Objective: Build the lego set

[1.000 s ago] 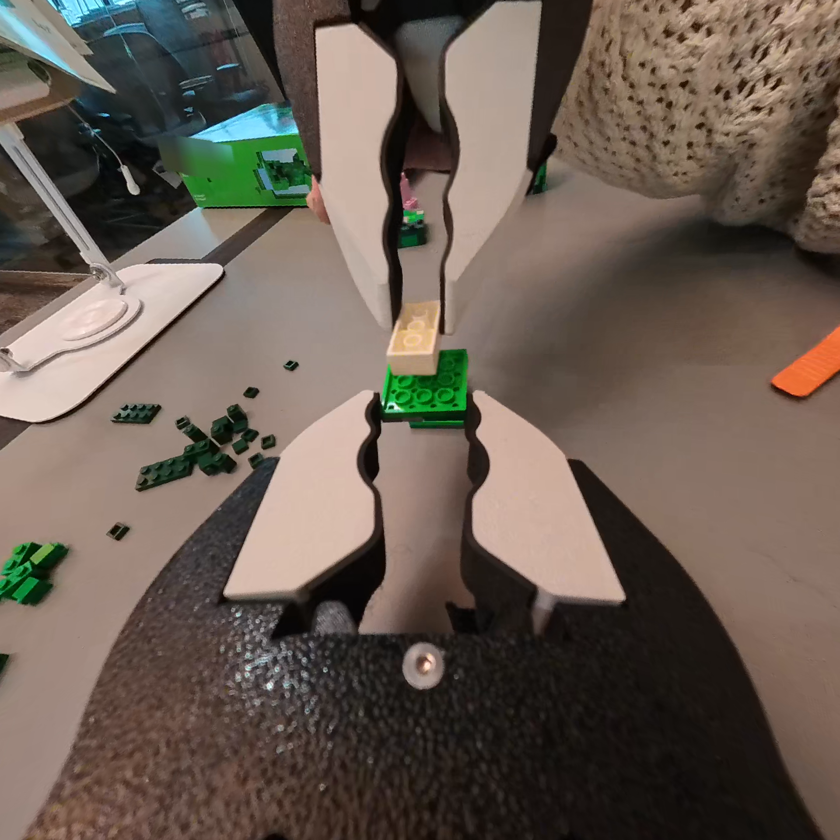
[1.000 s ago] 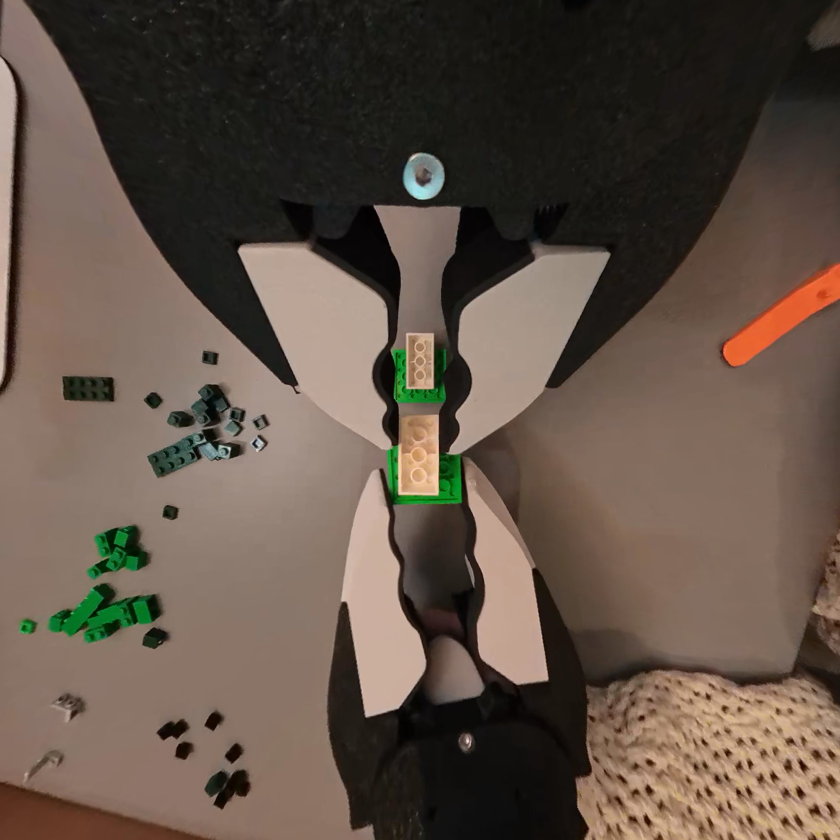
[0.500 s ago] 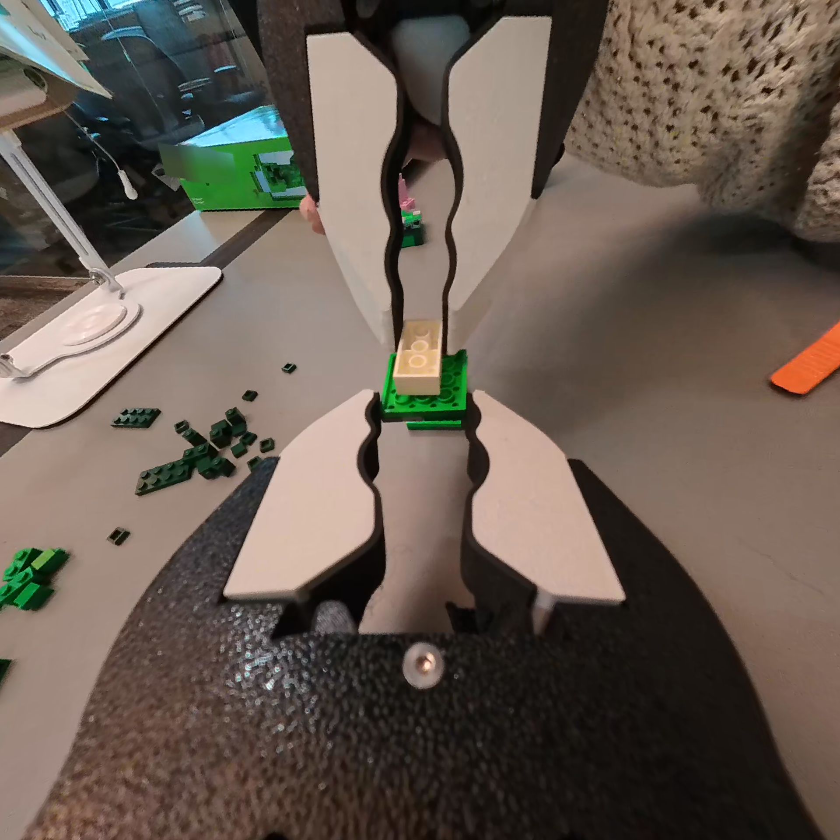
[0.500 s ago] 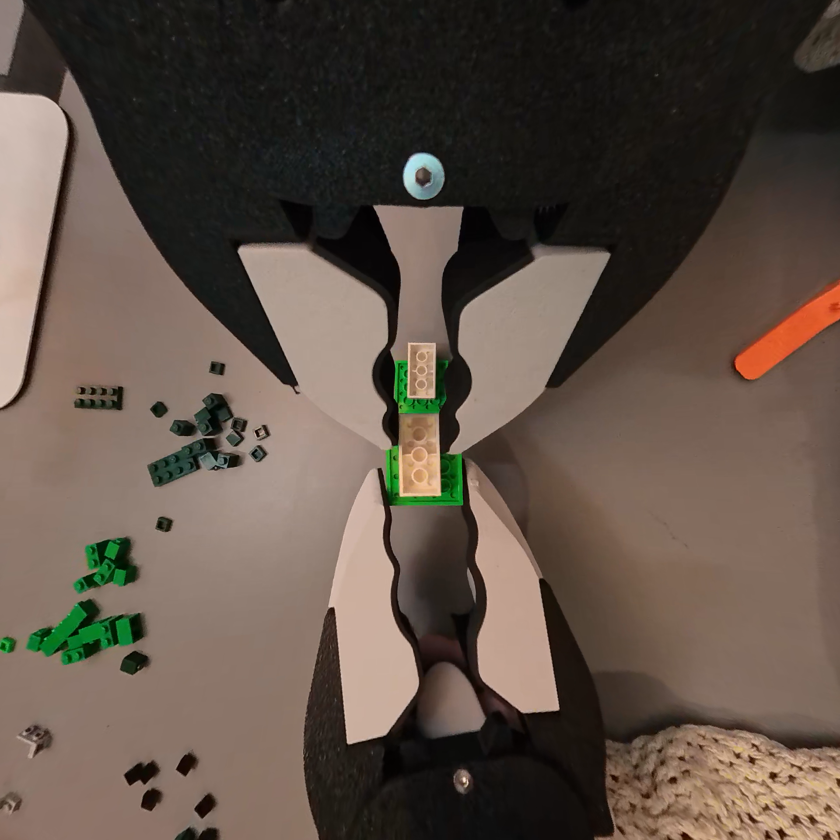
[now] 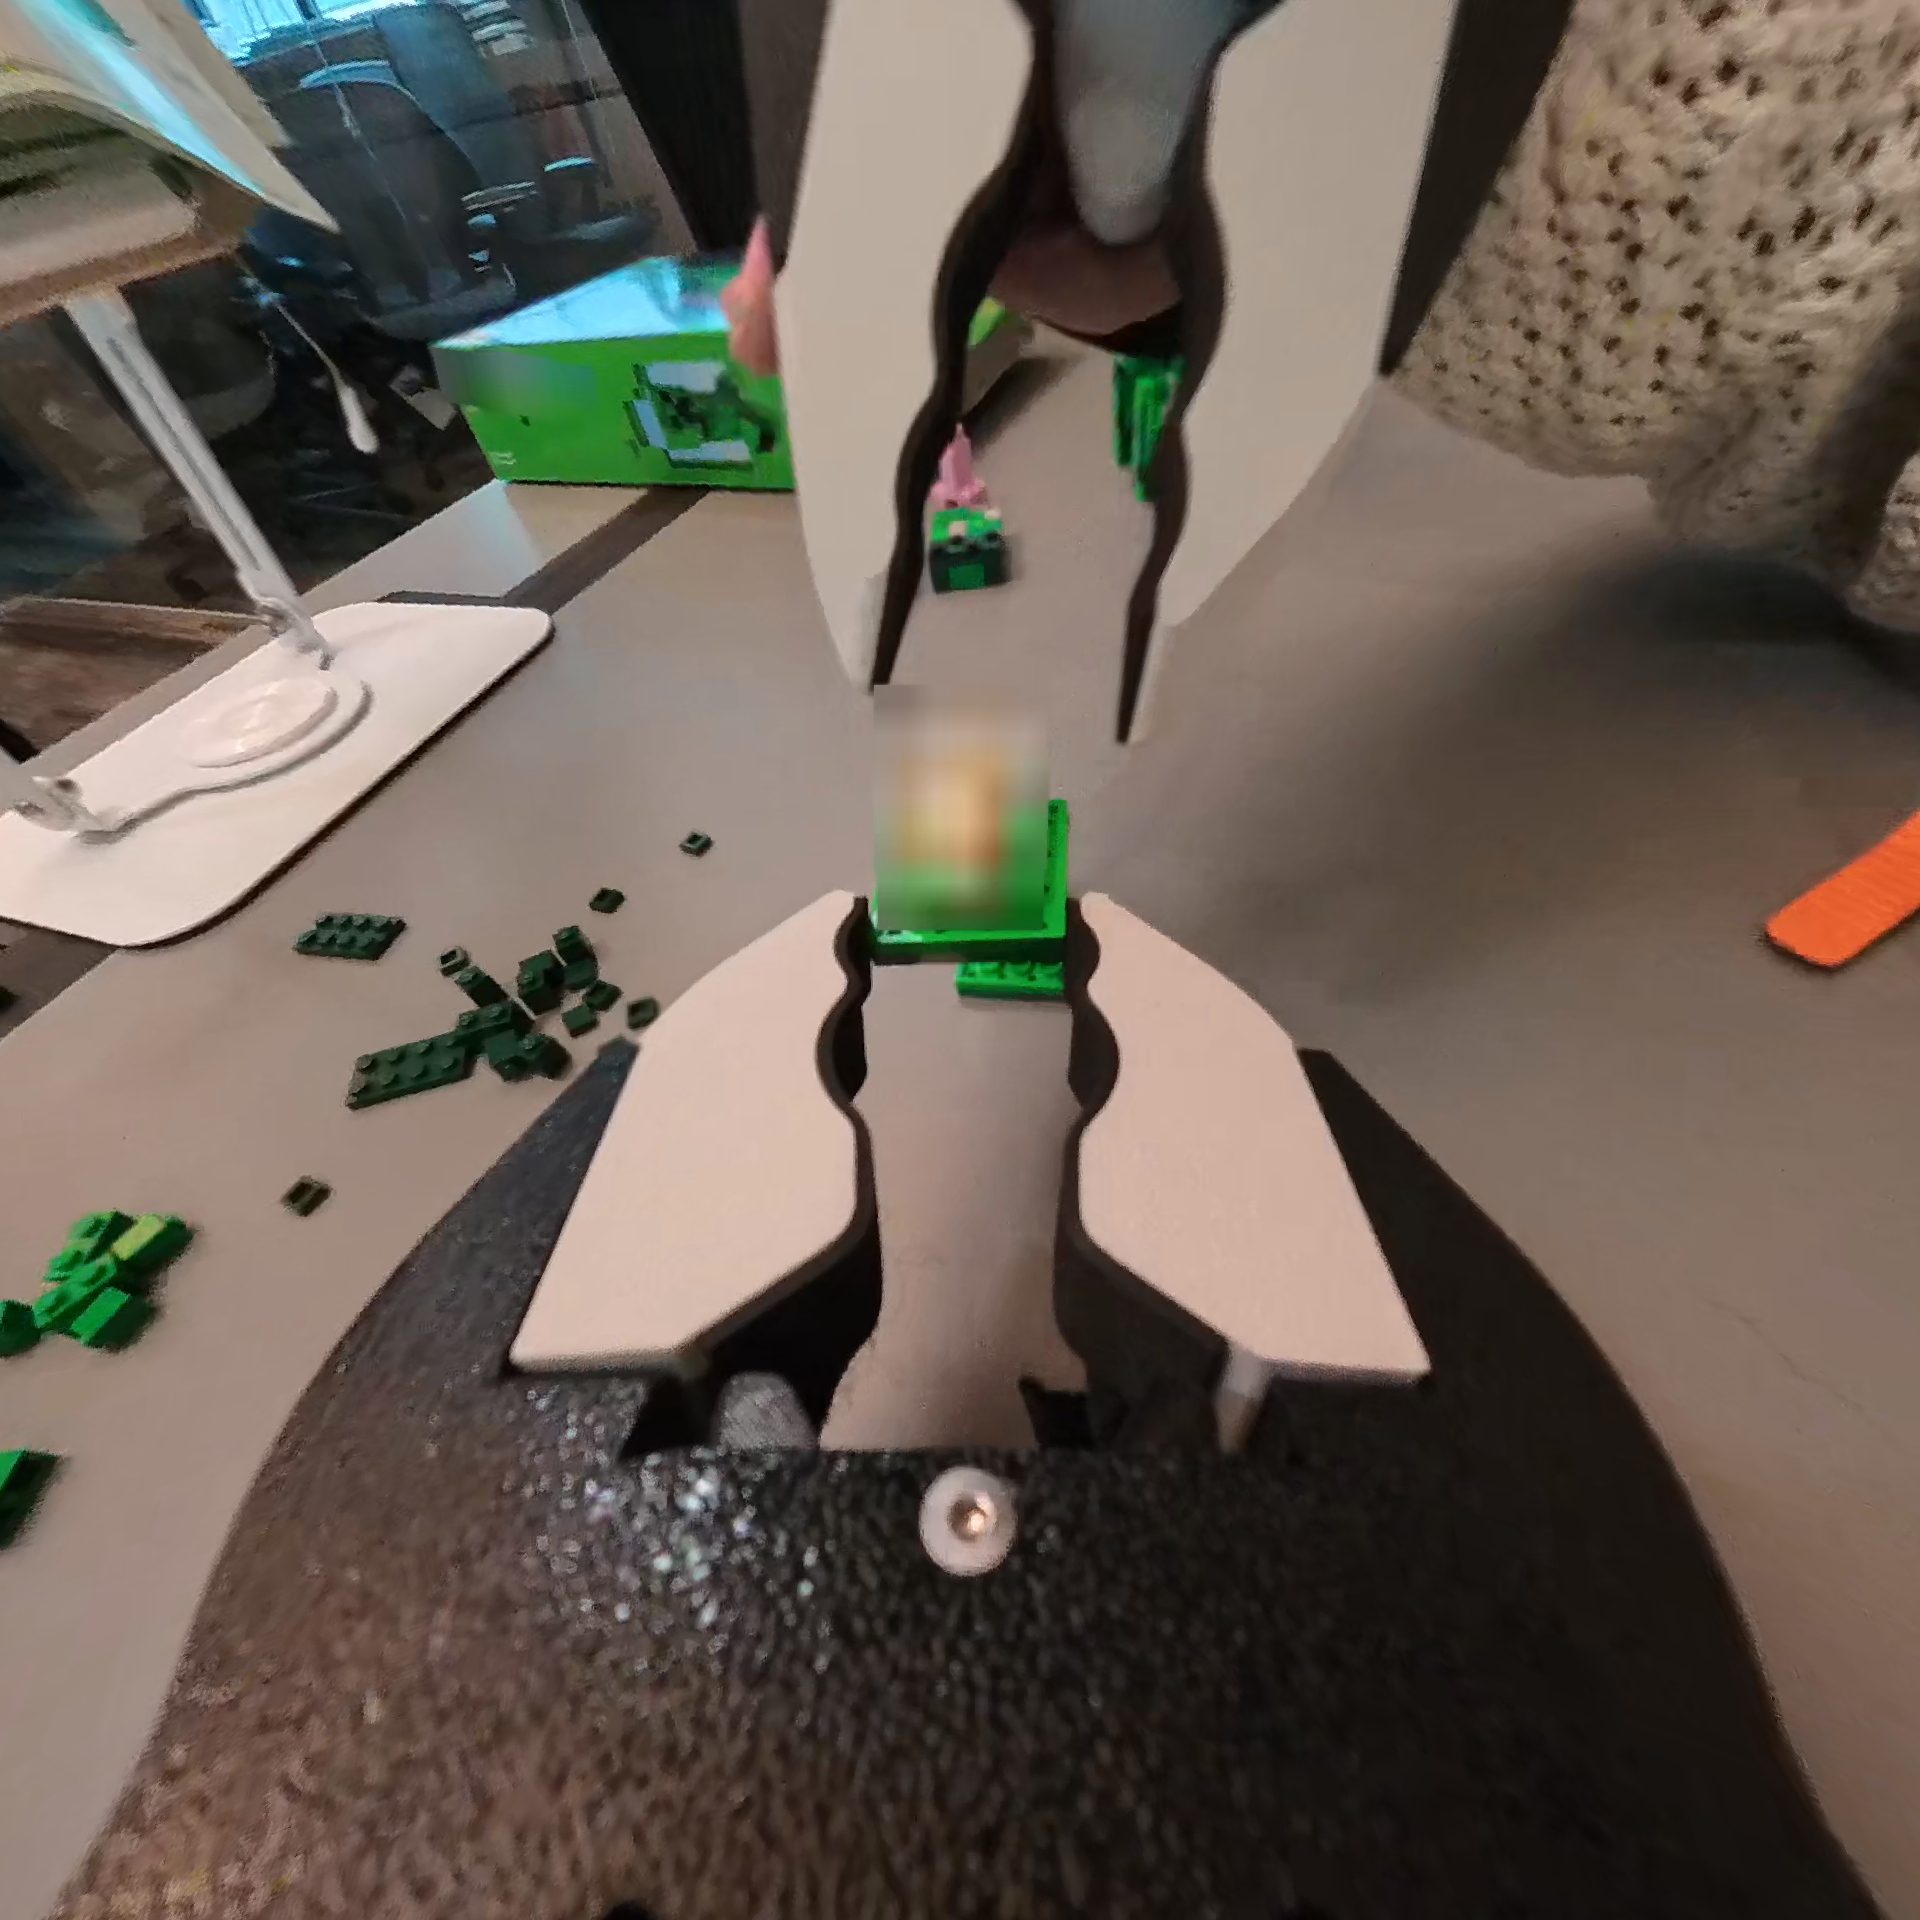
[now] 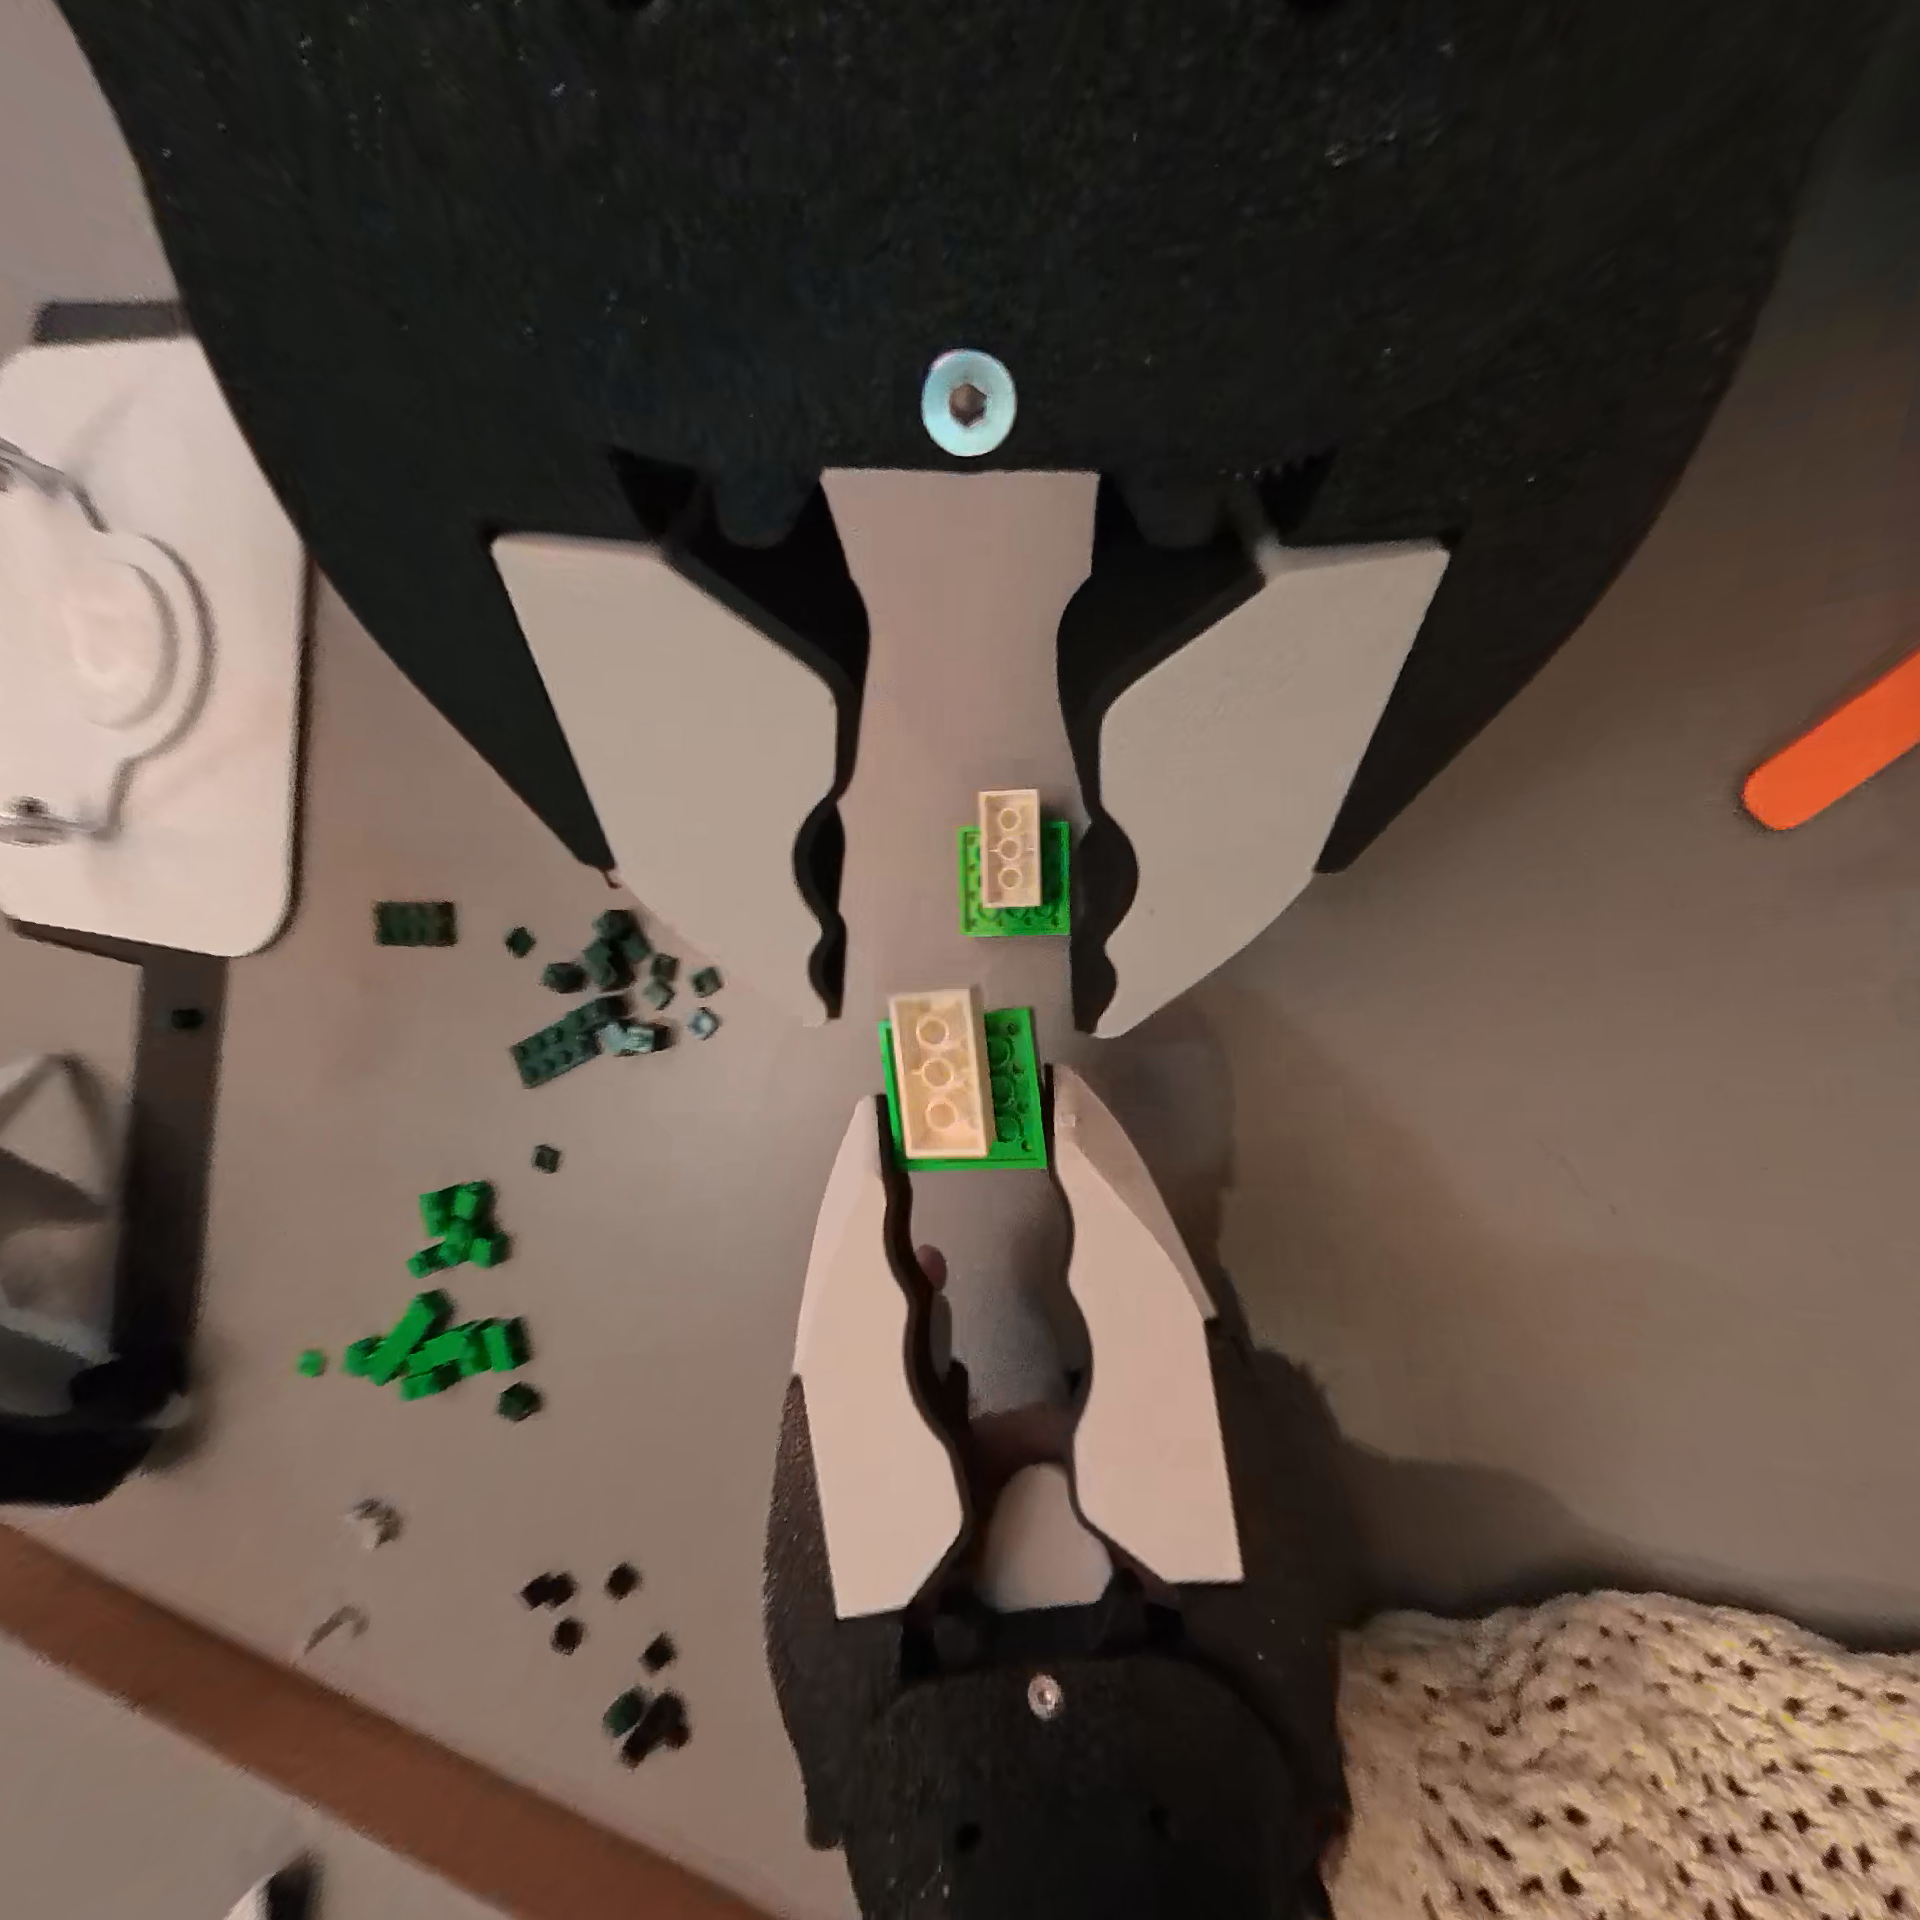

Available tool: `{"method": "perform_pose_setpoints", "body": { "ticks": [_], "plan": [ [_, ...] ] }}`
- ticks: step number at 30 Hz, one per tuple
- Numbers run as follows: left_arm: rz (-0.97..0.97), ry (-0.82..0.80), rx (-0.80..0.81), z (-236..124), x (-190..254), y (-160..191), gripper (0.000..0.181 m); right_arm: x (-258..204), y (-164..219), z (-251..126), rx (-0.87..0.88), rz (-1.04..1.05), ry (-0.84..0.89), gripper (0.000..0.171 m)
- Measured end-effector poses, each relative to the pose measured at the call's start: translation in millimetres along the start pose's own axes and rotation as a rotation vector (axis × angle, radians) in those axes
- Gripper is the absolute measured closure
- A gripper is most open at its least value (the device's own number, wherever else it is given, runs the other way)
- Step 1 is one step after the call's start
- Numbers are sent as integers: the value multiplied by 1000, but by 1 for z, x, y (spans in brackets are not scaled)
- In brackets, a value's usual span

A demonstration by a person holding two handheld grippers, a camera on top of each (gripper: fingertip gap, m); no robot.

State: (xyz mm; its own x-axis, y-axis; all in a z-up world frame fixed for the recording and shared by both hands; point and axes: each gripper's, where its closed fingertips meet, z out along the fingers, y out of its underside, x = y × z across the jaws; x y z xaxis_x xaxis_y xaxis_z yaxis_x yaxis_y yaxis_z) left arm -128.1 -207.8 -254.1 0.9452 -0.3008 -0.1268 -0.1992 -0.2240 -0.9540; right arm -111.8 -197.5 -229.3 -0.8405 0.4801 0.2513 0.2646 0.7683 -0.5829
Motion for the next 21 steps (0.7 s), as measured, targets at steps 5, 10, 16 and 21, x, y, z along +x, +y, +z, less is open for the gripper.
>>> {"method": "perform_pose_setpoints", "body": {
  "ticks": [5, 10, 16, 21],
  "plan": [
    [-123, 0, 79, -12, -13, -27, 146, 8, -13, -31, 85, -150, 252, 117],
    [-171, 56, 45, -23, -16, -61, 146, 22, -30, -51, 58, -368, 510, 97],
    [-196, 47, 27, -34, -18, -102, 146, 38, -59, -65, 10, -597, 728, 95],
    [-169, 37, 13, -35, -16, -116, 146, 44, -72, -65, -47, -698, 831, 107]
  ]
}}
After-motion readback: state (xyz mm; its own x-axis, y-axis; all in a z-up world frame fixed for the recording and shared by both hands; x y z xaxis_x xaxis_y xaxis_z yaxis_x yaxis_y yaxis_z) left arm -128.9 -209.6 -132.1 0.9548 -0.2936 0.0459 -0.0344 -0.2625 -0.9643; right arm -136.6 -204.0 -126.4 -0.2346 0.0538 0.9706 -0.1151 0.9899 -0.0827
